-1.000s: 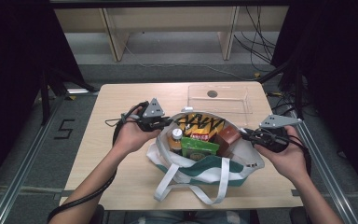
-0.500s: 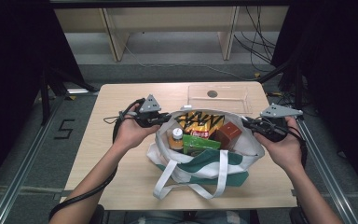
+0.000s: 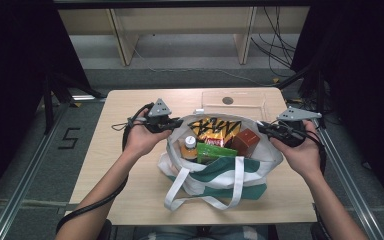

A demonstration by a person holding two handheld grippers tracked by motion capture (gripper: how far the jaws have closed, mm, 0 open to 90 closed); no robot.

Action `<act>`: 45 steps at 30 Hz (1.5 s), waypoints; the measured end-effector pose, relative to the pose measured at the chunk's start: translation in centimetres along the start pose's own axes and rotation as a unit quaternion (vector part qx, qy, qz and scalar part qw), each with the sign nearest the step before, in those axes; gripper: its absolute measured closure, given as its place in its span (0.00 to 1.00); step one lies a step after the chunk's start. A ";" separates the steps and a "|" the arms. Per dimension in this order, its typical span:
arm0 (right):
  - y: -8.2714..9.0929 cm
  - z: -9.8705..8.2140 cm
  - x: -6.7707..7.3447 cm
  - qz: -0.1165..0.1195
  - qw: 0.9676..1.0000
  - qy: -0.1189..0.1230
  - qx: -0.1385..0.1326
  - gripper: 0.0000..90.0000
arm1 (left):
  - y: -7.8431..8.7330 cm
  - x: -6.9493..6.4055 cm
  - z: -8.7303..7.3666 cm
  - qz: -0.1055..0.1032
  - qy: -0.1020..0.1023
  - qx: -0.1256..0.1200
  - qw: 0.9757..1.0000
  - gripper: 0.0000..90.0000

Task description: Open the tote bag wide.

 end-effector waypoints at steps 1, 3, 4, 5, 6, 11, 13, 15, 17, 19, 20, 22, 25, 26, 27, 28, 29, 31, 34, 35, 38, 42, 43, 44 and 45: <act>-0.2 0.0 0.0 0.000 1.000 -0.002 0.000 0.94 | -0.4 0.0 0.0 0.001 0.008 -0.004 1.000 0.95; -0.3 -0.2 -0.2 0.005 1.000 0.000 0.007 0.94 | -0.7 0.2 -0.1 0.002 0.008 0.000 1.000 0.95; -0.4 -0.3 -0.2 0.007 1.000 -0.005 0.011 0.94 | -0.8 0.3 -0.2 0.000 0.008 0.005 1.000 0.95; -0.5 -0.4 -0.3 0.007 1.000 -0.006 0.009 0.94 | -1.0 0.3 -0.3 -0.001 0.012 0.003 1.000 0.95; -0.7 -0.4 -0.4 0.004 1.000 -0.007 0.005 0.94 | -1.1 0.4 -0.3 0.000 0.014 0.006 1.000 0.95; -1.3 -0.9 -0.8 0.010 1.000 -0.015 0.009 0.94 | -2.2 0.7 -1.0 -0.002 0.017 0.017 1.000 0.96; -1.4 -1.1 -1.1 0.011 1.000 -0.009 0.013 0.94 | -2.4 0.7 -1.1 -0.001 0.014 0.022 1.000 0.96; -1.9 -1.7 -1.3 0.016 0.999 -0.024 0.019 0.94 | -3.1 0.6 -1.6 0.002 0.007 0.032 0.999 0.96; -2.2 -2.1 -1.5 0.017 0.999 -0.023 0.028 0.94 | -3.2 0.6 -1.8 0.002 0.007 0.034 0.999 0.96; -2.6 -2.4 -1.6 0.013 0.999 -0.023 0.031 0.94 | -3.7 0.6 -2.0 0.003 0.008 0.040 0.999 0.96; -2.7 -2.4 -1.8 0.015 0.999 -0.016 0.033 0.94 | -3.8 0.7 -2.1 0.004 0.008 0.043 0.999 0.96; -3.0 -2.5 -1.7 0.010 0.999 -0.023 0.026 0.94 | -3.9 0.7 -2.2 0.005 0.009 0.045 0.999 0.96; -3.3 -2.8 -1.9 0.010 0.999 -0.014 0.038 0.94 | -4.5 0.9 -2.7 0.005 0.012 0.055 0.998 0.96; -3.7 -3.2 -1.7 0.011 0.999 -0.025 0.045 0.94 | -5.0 1.0 -3.3 0.005 0.016 0.063 0.998 0.96; -3.9 -3.3 -1.7 0.014 0.998 -0.026 0.047 0.93 | -5.3 1.1 -3.7 0.005 0.014 0.072 0.997 0.96; -4.1 -3.6 -1.6 0.018 0.998 -0.031 0.050 0.94 | -5.5 1.1 -4.0 0.004 0.012 0.078 0.997 0.96; -4.2 -3.8 -1.6 0.020 0.998 -0.031 0.054 0.93 | -5.8 1.0 -4.3 0.003 0.016 0.082 0.997 0.96; -4.7 -4.2 -1.6 0.020 0.998 -0.032 0.054 0.93 | -6.2 1.1 -4.9 0.003 0.016 0.088 0.996 0.96; -5.1 -4.7 -1.8 0.022 0.997 -0.034 0.062 0.93 | -6.5 1.2 -5.2 0.000 0.019 0.090 0.996 0.96; -5.3 -4.8 -1.9 0.021 0.998 -0.028 0.060 0.94 | -6.5 1.2 -5.3 0.000 0.019 0.091 0.996 0.96; -5.5 -5.2 -1.7 0.022 0.996 -0.049 0.074 0.93 | -6.7 1.2 -5.5 -0.001 0.022 0.093 0.995 0.96; -6.1 -5.8 -2.4 0.020 0.997 -0.036 0.073 0.94 | -7.0 1.3 -5.8 -0.003 0.028 0.092 0.995 0.96; -6.1 -6.0 -2.0 0.022 0.994 -0.063 0.086 0.94 | -7.1 1.3 -5.9 -0.004 0.027 0.092 0.995 0.96; -6.1 -6.0 -2.0 0.022 0.994 -0.063 0.086 0.94 | -7.1 1.3 -5.9 -0.004 0.027 0.092 0.995 0.96; -6.5 -6.4 -2.2 0.020 0.995 -0.054 0.082 0.94 | -7.2 1.3 -5.9 -0.002 0.027 0.094 0.995 0.96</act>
Point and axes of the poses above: each handheld gripper's, and its own axes: y roughly backward along the jaws, z roughly out of its top, x roughly to its left, the point moved 4 cm from there along -y, roughly forward along the jaws, and after that the axes turned 1 degree about y, right-handed, at the moved point
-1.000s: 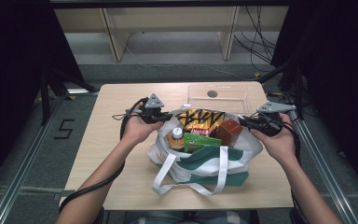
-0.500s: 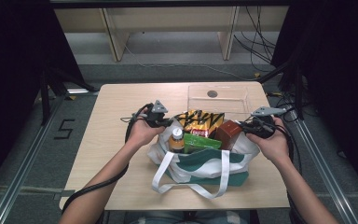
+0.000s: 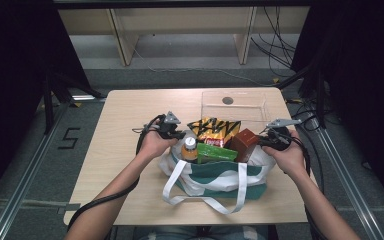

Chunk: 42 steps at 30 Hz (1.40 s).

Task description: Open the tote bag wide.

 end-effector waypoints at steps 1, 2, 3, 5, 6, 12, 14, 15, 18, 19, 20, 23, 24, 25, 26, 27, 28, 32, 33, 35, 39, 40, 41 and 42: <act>0.0 0.0 0.0 0.000 1.000 0.000 0.000 0.94 | -0.1 0.0 0.0 -0.001 -0.001 0.000 1.000 0.96; -0.1 -0.2 -0.3 0.000 1.000 0.011 0.011 0.94 | -0.2 0.0 -0.1 0.001 -0.002 0.003 1.000 0.96; -0.1 -0.2 -0.3 0.000 1.000 0.011 0.011 0.94 | -0.2 0.0 -0.1 0.001 -0.002 0.003 1.000 0.96; -0.5 -0.5 -0.3 0.001 1.000 0.003 0.015 0.94 | -0.4 0.1 -0.3 0.001 -0.001 0.004 1.000 0.96; -0.6 -0.6 -0.2 0.004 1.000 -0.005 0.025 0.94 | -0.6 0.1 -0.4 0.002 0.001 0.006 1.000 0.96; -0.9 -0.8 -0.2 0.003 0.999 -0.010 0.034 0.94 | -0.9 0.2 -0.6 0.000 0.006 0.007 1.000 0.96; -1.0 -1.0 -0.4 0.007 0.999 -0.006 0.033 0.94 | -0.8 0.2 -0.6 0.001 -0.005 0.009 1.000 0.96; -0.9 -1.0 -0.2 0.005 0.999 -0.019 0.041 0.94 | -0.9 0.2 -0.7 0.001 0.002 0.007 1.000 0.96; -0.9 -1.1 -0.1 0.006 0.999 -0.016 0.050 0.94 | -1.0 0.1 -1.0 0.004 0.001 0.010 1.000 0.96; -1.2 -1.2 0.0 0.002 0.999 -0.017 0.040 0.94 | -1.1 0.2 -1.1 0.004 0.001 0.010 1.000 0.96; -1.3 -1.2 -0.2 -0.001 0.999 -0.006 0.040 0.94 | -1.1 0.2 -1.1 0.003 0.000 0.010 1.000 0.96; -1.3 -1.4 -0.1 -0.001 0.999 0.001 0.043 0.94 | -1.1 0.1 -1.1 0.006 0.003 0.010 1.000 0.96; -1.2 -1.5 -0.1 -0.001 0.999 0.000 0.050 0.95 | -1.1 0.1 -1.2 0.006 0.001 0.009 1.000 0.96; -1.1 -1.5 0.1 0.002 0.998 -0.010 0.054 0.95 | -1.1 0.1 -1.2 0.007 0.000 0.009 1.000 0.96; -1.1 -1.6 0.1 0.002 0.998 -0.009 0.057 0.95 | -1.1 0.1 -1.2 0.006 0.002 0.009 1.000 0.96; -1.1 -1.6 0.1 0.003 0.998 -0.010 0.060 0.95 | -1.1 0.1 -1.2 0.006 0.002 0.009 1.000 0.96; -1.3 -1.7 -0.1 0.000 0.999 0.001 0.053 0.95 | -1.1 0.1 -1.2 0.007 0.003 0.009 1.000 0.96; -1.6 -1.8 0.0 -0.003 0.999 -0.003 0.053 0.95 | -1.1 0.1 -1.3 0.008 0.005 0.009 1.000 0.96; -1.5 -1.8 -0.1 -0.001 0.998 -0.001 0.058 0.95 | -0.9 0.1 -1.2 0.009 0.006 0.008 1.000 0.96; -1.3 -1.8 0.0 0.003 0.998 -0.012 0.062 0.95 | -0.6 0.2 -1.2 0.010 0.008 0.006 1.000 0.93; -1.2 -1.7 -0.3 0.000 0.999 -0.020 0.038 0.87 | 0.1 0.5 -1.2 0.017 0.032 -0.003 0.999 0.85; -0.9 -1.6 -0.3 0.002 0.998 -0.027 0.049 0.83 | 0.3 0.5 -1.3 0.019 0.036 -0.004 0.999 0.83; -0.7 -1.6 -0.4 -0.002 0.999 -0.024 0.045 0.78 | 0.5 0.6 -1.3 0.019 0.038 -0.005 0.999 0.80; -0.6 -1.5 -0.5 -0.004 0.999 -0.027 0.039 0.75 | 0.8 0.6 -1.3 0.020 0.042 -0.009 0.999 0.78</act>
Point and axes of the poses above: each handheld gripper's, and its own axes: y roughly backward along the jaws, z roughly out of its top, x roughly to its left, the point moved 4 cm from there along -y, roughly forward along the jaws, and after that the axes turned 1 degree about y, right-handed, at the moved point
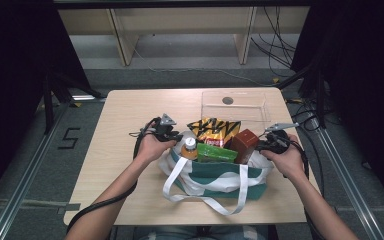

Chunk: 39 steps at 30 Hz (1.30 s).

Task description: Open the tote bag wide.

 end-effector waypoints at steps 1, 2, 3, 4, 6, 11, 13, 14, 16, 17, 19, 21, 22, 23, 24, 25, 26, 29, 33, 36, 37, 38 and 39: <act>0.3 0.2 0.1 -0.002 1.000 -0.009 -0.006 0.71 | 0.3 0.0 0.1 0.004 0.001 -0.001 1.000 0.76; 0.5 0.3 0.1 -0.005 1.000 -0.013 -0.014 0.68 | 0.6 0.1 0.3 0.006 0.003 -0.007 1.000 0.73; 0.9 0.6 -0.1 -0.009 1.000 -0.005 -0.022 0.66 | 0.9 0.1 0.5 0.009 0.005 -0.013 1.000 0.70; 1.0 0.8 -0.2 -0.004 1.000 -0.005 -0.030 0.65 | 1.4 0.2 0.8 0.013 0.001 -0.017 1.000 0.67; 1.7 1.3 -0.3 -0.012 0.999 -0.012 -0.043 0.61 | 2.3 0.4 1.3 0.017 0.011 -0.033 0.999 0.62; 3.1 2.6 -0.4 -0.023 0.996 -0.029 -0.075 0.57 | 4.8 1.4 2.1 0.041 0.018 -0.063 0.997 0.55; 3.6 3.2 -0.3 -0.021 0.995 -0.031 -0.088 0.57 | 5.7 1.6 1.8 0.047 0.025 -0.069 0.996 0.54; 3.9 3.5 -0.3 -0.026 0.995 -0.026 -0.095 0.56 | 6.0 1.6 1.4 0.045 0.027 -0.070 0.996 0.53; 4.4 4.2 -0.1 -0.024 0.994 -0.025 -0.103 0.56 | 6.5 1.5 0.9 0.043 0.027 -0.073 0.996 0.50; 4.6 4.5 -0.1 -0.025 0.994 -0.020 -0.108 0.56 | 6.6 1.4 0.5 0.043 0.026 -0.078 0.996 0.50; 5.1 5.1 0.1 -0.025 0.993 -0.015 -0.118 0.56 | 7.0 1.3 -0.1 0.041 0.027 -0.079 0.996 0.48; 5.5 5.9 0.4 -0.020 0.991 -0.015 -0.132 0.56 | 7.2 1.2 -0.6 0.042 0.028 -0.082 0.995 0.47; 5.8 6.2 0.6 -0.020 0.990 -0.018 -0.136 0.57 | 7.3 1.1 -0.8 0.043 0.026 -0.083 0.995 0.47; 6.1 6.6 0.8 -0.019 0.990 -0.016 -0.137 0.57 | 7.3 0.9 -0.9 0.044 0.036 -0.088 0.994 0.46; 6.2 7.0 0.7 -0.017 0.989 -0.004 -0.149 0.57 | 7.3 0.9 -1.0 0.042 0.035 -0.088 0.995 0.46; 6.5 7.3 1.0 -0.014 0.988 -0.007 -0.151 0.57 | 7.3 0.8 -1.0 0.042 0.036 -0.093 0.994 0.45; 6.5 7.3 1.0 -0.014 0.988 -0.007 -0.151 0.57 | 7.3 0.8 -1.0 0.042 0.036 -0.093 0.994 0.45; 7.2 8.2 2.0 -0.010 0.985 -0.008 -0.170 0.55 | 7.2 0.5 -1.0 0.038 0.031 -0.100 0.994 0.43; 7.3 8.7 2.4 -0.012 0.983 -0.003 -0.181 0.54 | 7.1 0.7 -1.1 0.042 0.029 -0.106 0.993 0.42; 7.3 8.6 2.6 -0.010 0.985 -0.005 -0.172 0.54 | 7.0 1.0 -1.2 0.046 0.031 -0.106 0.993 0.42; 7.2 8.6 2.7 -0.009 0.984 -0.007 -0.177 0.55 | 6.9 1.1 -1.2 0.051 0.032 -0.106 0.993 0.42; 7.2 8.6 2.7 -0.009 0.984 -0.007 -0.177 0.55 | 6.9 1.1 -1.2 0.051 0.032 -0.106 0.993 0.42; 7.2 8.6 2.8 -0.003 0.985 -0.003 -0.174 0.55 | 6.8 1.1 -1.4 0.051 0.034 -0.102 0.993 0.41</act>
Point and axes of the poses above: each handheld gripper's, and its own axes: y roughly backward along the jaws, z roughly out of its top, x roughly to its left, the point moved 4 cm from there along -y, roughly forward along the jaws, and after that the axes turned 1 degree about y, right-handed, at the moved point
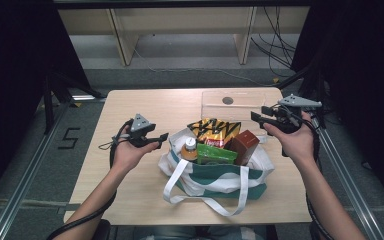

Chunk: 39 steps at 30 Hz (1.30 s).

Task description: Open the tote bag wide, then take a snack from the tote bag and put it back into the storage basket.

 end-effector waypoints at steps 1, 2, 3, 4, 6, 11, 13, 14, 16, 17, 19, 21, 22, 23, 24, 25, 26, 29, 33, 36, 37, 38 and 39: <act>0.1 0.1 0.0 0.002 1.000 0.004 0.002 0.55 | -0.1 0.0 -0.1 0.000 0.001 0.003 1.000 0.41; 0.2 0.2 0.2 0.002 1.000 -0.006 0.002 0.55 | -0.1 0.0 -0.2 -0.002 0.001 0.004 1.000 0.41; 0.2 0.3 0.2 0.006 1.000 0.005 -0.004 0.55 | -0.1 0.1 -0.2 0.001 0.004 0.004 1.000 0.41; 0.3 0.5 0.3 0.005 1.000 0.003 -0.003 0.55 | -0.1 0.1 -0.2 0.003 0.004 0.004 1.000 0.41; 0.3 0.6 0.5 0.008 1.000 0.005 -0.007 0.56 | -0.1 0.0 0.0 0.003 0.004 0.001 1.000 0.41; 0.5 1.0 1.1 0.014 1.000 0.005 -0.011 0.57 | 0.1 -0.3 0.4 0.002 0.004 -0.004 1.000 0.41; 0.7 1.4 2.0 0.026 0.999 0.008 -0.017 0.57 | 0.3 -0.3 0.6 0.007 0.004 -0.006 1.000 0.41; 0.8 1.5 2.4 0.028 1.000 0.006 -0.010 0.56 | 0.4 -0.3 0.5 0.006 0.004 -0.005 1.000 0.41; 0.7 1.6 3.0 0.034 0.999 0.009 -0.013 0.56 | 0.4 -0.3 0.4 0.006 0.009 -0.004 1.000 0.41; 0.6 1.7 3.2 0.039 0.999 0.013 -0.018 0.56 | 0.5 -0.3 0.4 0.009 0.008 -0.003 1.000 0.41; 0.5 1.7 3.8 0.045 0.999 0.017 -0.014 0.56 | 0.5 -0.3 0.6 0.008 0.005 -0.004 1.000 0.41; 0.4 1.8 4.1 0.049 0.998 0.022 -0.013 0.57 | 0.5 -0.3 0.7 0.009 0.007 -0.007 1.000 0.41; 0.2 1.8 4.0 0.049 0.998 0.037 -0.016 0.58 | 0.5 -0.4 0.7 0.008 0.006 -0.007 1.000 0.41; 0.1 1.7 4.4 0.059 0.998 0.025 -0.007 0.58 | 0.5 -0.4 0.7 0.008 0.006 -0.007 1.000 0.41; -0.1 1.7 4.5 0.059 0.998 0.029 -0.004 0.59 | 0.4 -0.4 0.7 0.007 0.005 -0.007 1.000 0.41; -0.3 1.6 4.6 0.066 0.997 0.031 -0.003 0.59 | 0.4 -0.4 0.7 0.005 0.006 -0.006 1.000 0.40; -0.4 1.6 4.8 0.067 0.997 0.025 0.001 0.59 | 0.3 -0.4 0.7 0.002 0.004 -0.005 1.000 0.40; -0.8 1.4 5.2 0.074 0.997 0.036 0.013 0.59 | 0.3 -0.3 0.7 0.006 0.005 -0.006 1.000 0.40; -1.5 0.9 5.6 0.089 0.995 0.040 0.031 0.60 | 0.3 -0.4 0.8 0.005 0.003 -0.006 1.000 0.40; -1.7 0.5 5.9 0.088 0.994 0.037 0.054 0.62 | 0.4 -0.6 0.9 0.005 0.003 -0.006 1.000 0.40; -1.8 0.4 6.0 0.086 0.994 0.037 0.052 0.63 | 0.4 -0.6 0.9 0.003 0.004 -0.008 1.000 0.40; -1.8 0.4 6.0 0.086 0.994 0.037 0.052 0.63 | 0.4 -0.6 0.9 0.003 0.004 -0.008 1.000 0.40; -2.0 0.2 6.1 0.090 0.993 0.042 0.066 0.65 | 0.3 -0.7 1.0 0.002 0.002 -0.008 1.000 0.40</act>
Point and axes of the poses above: each handheld gripper's, and its own axes: y roughly backward along the jaws, z roughly out of its top, x roughly to its left, the point moved 4 cm from there along -y, roughly forward along the jaws, and after that the axes turned 1 degree about y, right-handed, at the moved point
